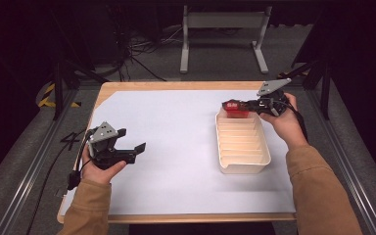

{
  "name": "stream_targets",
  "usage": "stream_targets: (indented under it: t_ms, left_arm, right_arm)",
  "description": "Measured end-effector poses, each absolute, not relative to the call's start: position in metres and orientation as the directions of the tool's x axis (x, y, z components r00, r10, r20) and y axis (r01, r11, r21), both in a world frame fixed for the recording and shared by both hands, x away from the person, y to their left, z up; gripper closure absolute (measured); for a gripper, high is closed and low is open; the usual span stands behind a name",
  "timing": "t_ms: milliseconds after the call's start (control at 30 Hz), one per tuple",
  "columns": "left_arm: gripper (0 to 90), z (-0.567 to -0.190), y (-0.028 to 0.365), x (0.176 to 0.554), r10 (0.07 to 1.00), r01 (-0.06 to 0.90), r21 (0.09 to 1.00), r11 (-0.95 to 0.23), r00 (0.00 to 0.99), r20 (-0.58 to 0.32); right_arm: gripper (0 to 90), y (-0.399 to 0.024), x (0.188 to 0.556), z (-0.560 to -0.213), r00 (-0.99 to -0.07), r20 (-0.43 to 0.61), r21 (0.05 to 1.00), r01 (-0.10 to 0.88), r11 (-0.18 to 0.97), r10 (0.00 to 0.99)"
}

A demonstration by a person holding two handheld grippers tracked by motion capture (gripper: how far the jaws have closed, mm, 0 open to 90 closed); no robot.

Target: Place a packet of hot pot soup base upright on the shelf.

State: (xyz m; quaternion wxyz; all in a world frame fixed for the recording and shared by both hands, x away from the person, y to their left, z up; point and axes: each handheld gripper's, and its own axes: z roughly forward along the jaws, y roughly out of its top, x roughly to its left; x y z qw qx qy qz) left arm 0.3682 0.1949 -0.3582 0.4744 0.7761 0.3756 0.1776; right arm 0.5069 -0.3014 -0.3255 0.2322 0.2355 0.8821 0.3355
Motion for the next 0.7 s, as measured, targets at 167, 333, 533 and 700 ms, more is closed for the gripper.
stream_targets:
  t_ms: [167, 333, 533, 700]
  left_arm:
    - [13.5, -0.359, 0.195, 0.369, 0.751, 0.417, 0.868, -0.269, 0.655, -0.082]
    - [13.5, -0.359, 0.196, 0.370, 0.752, 0.416, 0.868, -0.270, 0.654, -0.080]
    - [13.4, -0.360, 0.197, 0.370, 0.752, 0.420, 0.867, -0.268, 0.653, -0.084]
    - [13.4, -0.359, 0.199, 0.369, 0.756, 0.420, 0.869, -0.262, 0.649, -0.085]
  right_arm:
    - [67.4, -0.305, 0.506, -0.324, -0.774, -0.249, 0.713, 0.261, 0.651, 0.583]
    - [62.4, -0.304, 0.504, -0.321, -0.781, -0.234, 0.726, 0.256, 0.638, 0.580]
    - [58.5, -0.304, 0.496, -0.310, -0.784, -0.241, 0.750, 0.223, 0.623, 0.571]
    - [53.7, -0.309, 0.485, -0.296, -0.776, -0.204, 0.797, 0.222, 0.561, 0.597]
